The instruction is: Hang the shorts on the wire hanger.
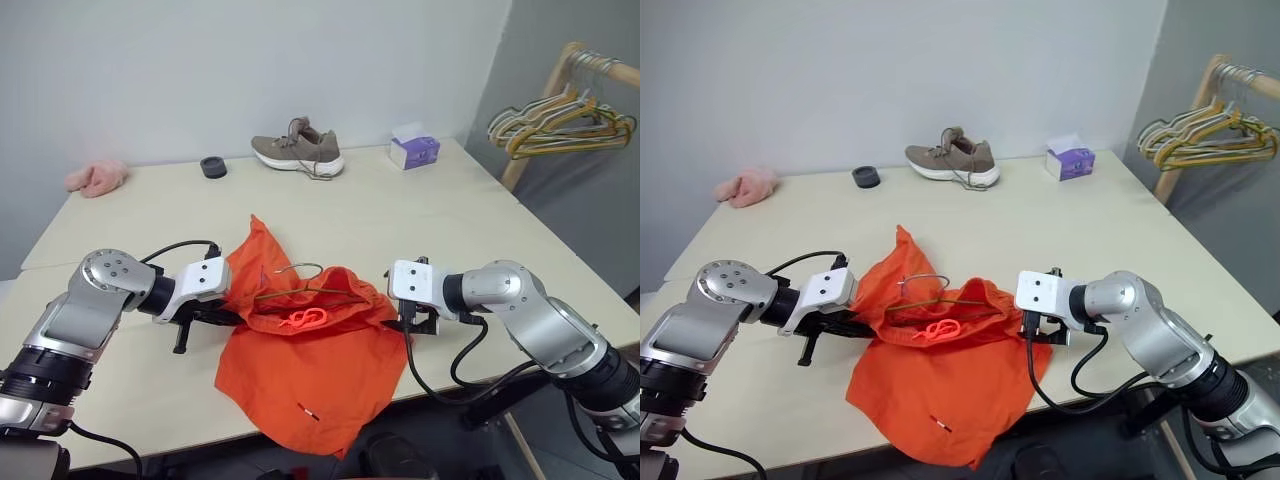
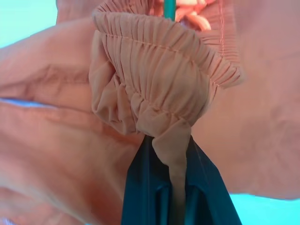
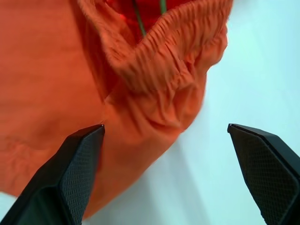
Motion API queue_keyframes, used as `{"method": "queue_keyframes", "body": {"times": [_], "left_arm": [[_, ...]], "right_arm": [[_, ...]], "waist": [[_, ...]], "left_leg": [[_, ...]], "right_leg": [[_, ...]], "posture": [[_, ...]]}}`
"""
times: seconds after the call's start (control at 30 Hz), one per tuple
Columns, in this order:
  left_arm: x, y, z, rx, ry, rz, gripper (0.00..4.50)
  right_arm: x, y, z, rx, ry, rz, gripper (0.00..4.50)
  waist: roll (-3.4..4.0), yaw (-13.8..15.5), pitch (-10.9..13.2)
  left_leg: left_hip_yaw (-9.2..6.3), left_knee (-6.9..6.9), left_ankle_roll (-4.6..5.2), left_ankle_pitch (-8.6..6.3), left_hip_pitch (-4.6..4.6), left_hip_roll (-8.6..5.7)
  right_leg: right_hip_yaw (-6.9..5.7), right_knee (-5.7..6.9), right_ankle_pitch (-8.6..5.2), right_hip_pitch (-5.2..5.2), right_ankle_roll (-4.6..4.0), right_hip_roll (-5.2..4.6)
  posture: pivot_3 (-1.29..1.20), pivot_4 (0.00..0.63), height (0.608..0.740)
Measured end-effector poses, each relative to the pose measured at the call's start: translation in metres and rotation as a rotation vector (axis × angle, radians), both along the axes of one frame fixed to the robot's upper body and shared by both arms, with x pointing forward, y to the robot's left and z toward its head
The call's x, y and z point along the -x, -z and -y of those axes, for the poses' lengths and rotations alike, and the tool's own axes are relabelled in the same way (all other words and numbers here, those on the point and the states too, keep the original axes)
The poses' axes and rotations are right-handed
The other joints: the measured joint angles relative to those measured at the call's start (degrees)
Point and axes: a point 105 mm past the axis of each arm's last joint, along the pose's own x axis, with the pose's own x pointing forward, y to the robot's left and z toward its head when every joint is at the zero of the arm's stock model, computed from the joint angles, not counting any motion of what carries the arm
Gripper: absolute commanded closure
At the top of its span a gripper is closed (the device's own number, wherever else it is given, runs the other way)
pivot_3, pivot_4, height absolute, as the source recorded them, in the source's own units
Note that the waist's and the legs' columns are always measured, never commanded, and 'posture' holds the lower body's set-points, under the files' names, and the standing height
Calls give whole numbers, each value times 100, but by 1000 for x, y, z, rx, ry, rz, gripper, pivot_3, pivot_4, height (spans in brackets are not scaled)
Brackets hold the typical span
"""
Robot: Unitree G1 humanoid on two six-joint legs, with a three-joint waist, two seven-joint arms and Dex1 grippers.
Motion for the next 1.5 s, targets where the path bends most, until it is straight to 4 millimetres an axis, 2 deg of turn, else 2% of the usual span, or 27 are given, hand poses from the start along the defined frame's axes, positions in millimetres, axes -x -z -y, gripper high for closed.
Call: {"method": "queue_keyframes", "body": {"times": [0.13,0.33,0.43,0.53,0.77,0.8,0.97,1.07,1.13,1.4,1.5], "left_arm": [[0,0,0,0,0,0,4500],[0,0,1,0,4,0,4500],[0,0,1,2,5,-1,4500],[-1,1,3,12,6,-4,4500],[-1,3,10,61,-7,-31,4500],[-1,3,11,73,-11,-37,4500],[-15,-10,17,179,-59,14,4500],[-23,-17,19,241,-86,28,3872],[-30,-23,15,261,-119,53,3274],[-40,-23,3,286,-169,93,796],[-44,-22,3,303,-182,112,796]], "right_arm": [[-2,11,-10,-14,-12,-47,15],[-11,29,-37,-5,-81,-90,15],[-19,36,-41,5,-86,-105,585],[-26,41,-41,35,-98,-98,1662],[-32,40,-42,58,-131,-67,4206],[-32,39,-41,57,-133,-66,4429],[-34,29,-31,52,-128,-63,4429],[-31,17,-22,43,-132,-57,4500],[-30,11,-11,49,-120,-56,4500],[-21,9,14,71,-68,-117,4500],[-21,8,21,76,-40,-134,4500]], "waist": [[1,-75,1],[0,-86,0],[0,-79,0],[1,-63,0],[1,-65,0],[0,-65,0],[0,-44,0],[-1,-56,-1],[-1,-61,-1],[-1,-194,-1],[-2,-224,-1]], "left_leg": [[-5,0,1,1,7,3],[-4,0,1,1,3,-5],[-4,0,1,1,1,-11],[-5,0,1,1,1,-11],[-9,0,1,1,2,-8],[-9,0,1,1,2,-8],[-12,5,1,1,1,-12],[-12,4,1,1,1,-13],[-14,4,1,1,2,-11],[-14,4,1,1,3,-9],[-13,6,1,1,3,-11]], "right_leg": [[-1,3,1,4,-1,4],[-3,3,8,6,-13,4],[-5,1,13,6,-22,4],[-8,1,13,6,-23,4],[-9,3,14,7,-23,4],[-9,3,14,7,-23,4],[-13,3,14,11,-22,1],[-13,2,14,11,-22,-1],[-13,2,14,11,-22,-4],[-13,3,14,12,-22,-11],[-11,3,14,12,-22,-12]], "posture": [[-329,0,740],[-326,0,740],[-322,0,740],[-322,0,740],[-328,0,740],[-330,0,740],[-339,0,740],[-344,0,740],[-344,0,740],[-368,0,740],[-377,0,740]]}}
